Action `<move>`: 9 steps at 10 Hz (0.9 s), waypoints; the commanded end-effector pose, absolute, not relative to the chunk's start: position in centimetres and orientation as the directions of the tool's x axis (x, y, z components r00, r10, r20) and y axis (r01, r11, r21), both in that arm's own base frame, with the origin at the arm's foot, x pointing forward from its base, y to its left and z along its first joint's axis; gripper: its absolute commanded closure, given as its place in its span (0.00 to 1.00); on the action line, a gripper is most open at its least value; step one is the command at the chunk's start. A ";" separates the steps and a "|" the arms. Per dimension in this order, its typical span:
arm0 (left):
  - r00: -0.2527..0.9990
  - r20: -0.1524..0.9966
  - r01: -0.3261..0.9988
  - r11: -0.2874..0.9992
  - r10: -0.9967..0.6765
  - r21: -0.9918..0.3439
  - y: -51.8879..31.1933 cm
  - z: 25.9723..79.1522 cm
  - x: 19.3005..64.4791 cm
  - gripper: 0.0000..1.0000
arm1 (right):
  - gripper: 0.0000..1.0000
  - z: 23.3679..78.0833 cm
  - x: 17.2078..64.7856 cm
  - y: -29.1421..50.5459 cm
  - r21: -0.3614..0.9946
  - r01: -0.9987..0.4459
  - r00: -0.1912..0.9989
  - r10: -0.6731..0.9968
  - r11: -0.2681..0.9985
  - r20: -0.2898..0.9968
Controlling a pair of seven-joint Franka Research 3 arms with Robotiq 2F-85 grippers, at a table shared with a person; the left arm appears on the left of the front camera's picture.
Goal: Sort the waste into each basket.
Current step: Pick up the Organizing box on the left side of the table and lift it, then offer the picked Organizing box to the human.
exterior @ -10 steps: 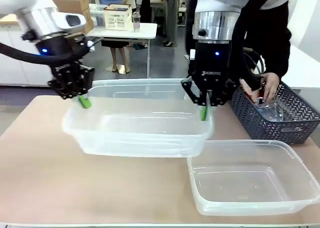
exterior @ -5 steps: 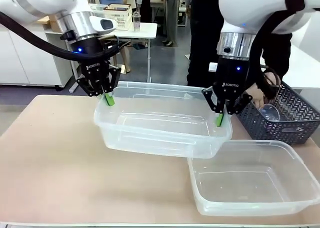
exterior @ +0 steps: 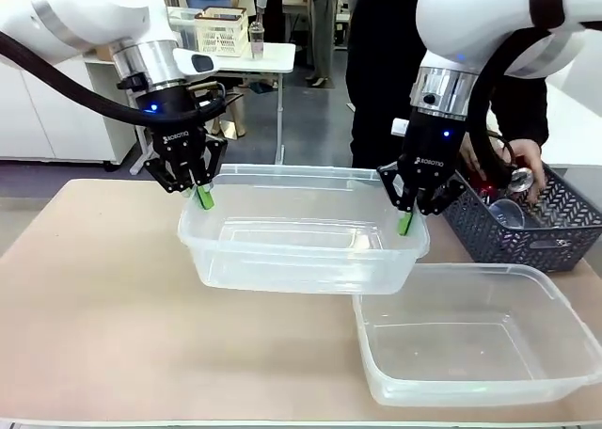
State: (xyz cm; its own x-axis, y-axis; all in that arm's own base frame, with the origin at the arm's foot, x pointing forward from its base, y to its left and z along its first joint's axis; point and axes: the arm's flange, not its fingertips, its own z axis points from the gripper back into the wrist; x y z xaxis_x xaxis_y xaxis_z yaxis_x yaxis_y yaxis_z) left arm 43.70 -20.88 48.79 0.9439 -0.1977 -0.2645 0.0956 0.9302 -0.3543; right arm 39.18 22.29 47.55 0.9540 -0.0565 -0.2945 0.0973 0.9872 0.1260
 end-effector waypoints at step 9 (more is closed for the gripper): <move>0.942 -0.256 0.113 0.924 -0.216 -0.364 -20.8 49.5 43.6 0.94 | 0.95 47.4 39.3 22.1 0.119 0.098 0.948 -0.057 0.988 -0.313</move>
State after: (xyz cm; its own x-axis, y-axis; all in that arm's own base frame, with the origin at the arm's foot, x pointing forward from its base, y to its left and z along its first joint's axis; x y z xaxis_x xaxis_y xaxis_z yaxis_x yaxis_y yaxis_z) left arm 43.64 -21.01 48.79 0.9433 -0.2010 -0.2641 0.0995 0.9305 -0.3525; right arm 39.10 22.30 47.41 0.9505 -0.0547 -0.3058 0.0960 0.9879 0.1215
